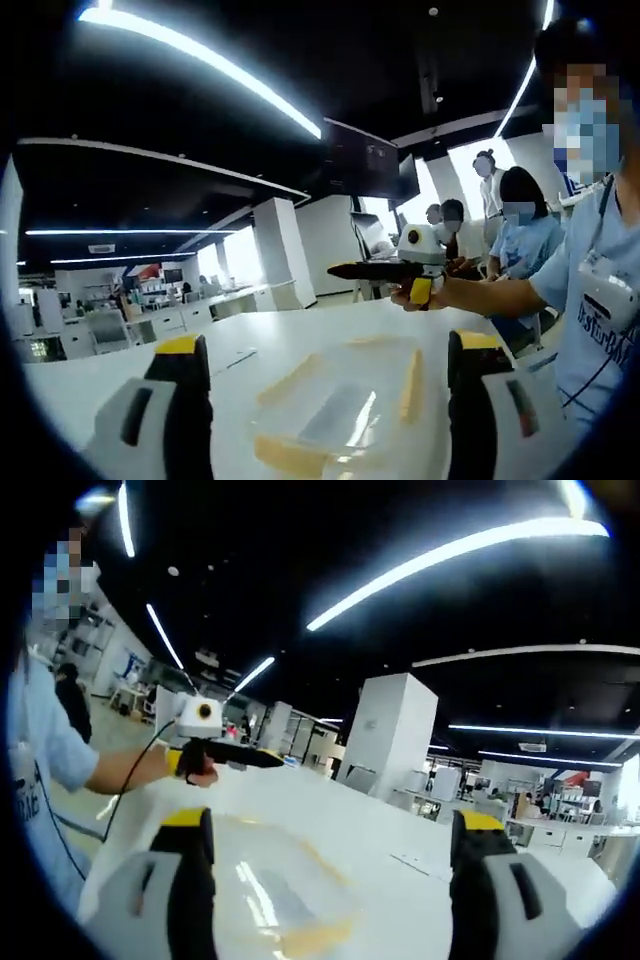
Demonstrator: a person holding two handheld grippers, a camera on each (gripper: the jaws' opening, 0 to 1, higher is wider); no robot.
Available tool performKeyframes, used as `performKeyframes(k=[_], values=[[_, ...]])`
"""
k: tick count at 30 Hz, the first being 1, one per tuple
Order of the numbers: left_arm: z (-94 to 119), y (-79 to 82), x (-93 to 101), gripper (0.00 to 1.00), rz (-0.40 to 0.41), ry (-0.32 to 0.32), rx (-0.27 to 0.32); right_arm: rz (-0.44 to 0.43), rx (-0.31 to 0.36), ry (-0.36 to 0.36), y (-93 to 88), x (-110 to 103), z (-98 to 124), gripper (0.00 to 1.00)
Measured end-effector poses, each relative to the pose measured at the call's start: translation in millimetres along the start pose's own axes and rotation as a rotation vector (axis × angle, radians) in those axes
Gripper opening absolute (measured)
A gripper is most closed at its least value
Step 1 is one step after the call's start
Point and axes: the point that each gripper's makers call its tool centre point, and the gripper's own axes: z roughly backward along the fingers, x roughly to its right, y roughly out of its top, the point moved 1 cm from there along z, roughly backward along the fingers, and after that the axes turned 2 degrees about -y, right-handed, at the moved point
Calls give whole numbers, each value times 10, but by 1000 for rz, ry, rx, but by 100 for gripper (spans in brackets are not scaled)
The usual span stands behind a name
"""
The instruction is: Snap each plastic latch of the storage box into its locked position after aligning the lid with the box until every specified latch is closed and the lid sits flush.
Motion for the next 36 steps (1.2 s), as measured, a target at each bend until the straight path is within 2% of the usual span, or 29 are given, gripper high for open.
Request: performKeyframes(k=[4, 5, 10, 12, 14, 16, 19, 23, 25, 36], values=[[31, -57, 23, 100, 24, 0, 25, -17, 6, -20, -89, 18, 19, 100], [32, -76, 29, 100, 27, -1, 24, -45, 12, -20, -109, 26, 24, 100], [35, -242, 39, 100, 56, 0, 9, -49, 41, -49, -67, 73, 49, 100], [22, -234, 77, 100, 65, 0, 6, -58, 61, -50, -33, 69, 63, 100], [15, -170, 110, 100, 87, 3, 57, -68, 59, -53, -36, 74, 72, 100], [21, -200, 123, 100, 99, -10, 44, -67, 58, -56, -33, 65, 104, 100], [2, -300, 132, 100, 62, 13, -6, -56, 62, -64, -35, 73, 124, 100], [-48, -312, 125, 100, 69, 9, -9, -41, 45, -63, -76, 62, 111, 100], [-64, -347, 110, 100, 69, 11, -28, -41, 36, -58, -101, 47, 106, 100], [109, -297, 60, 100, 61, 52, 6, -19, 23, -62, -175, -118, 112, 100]])
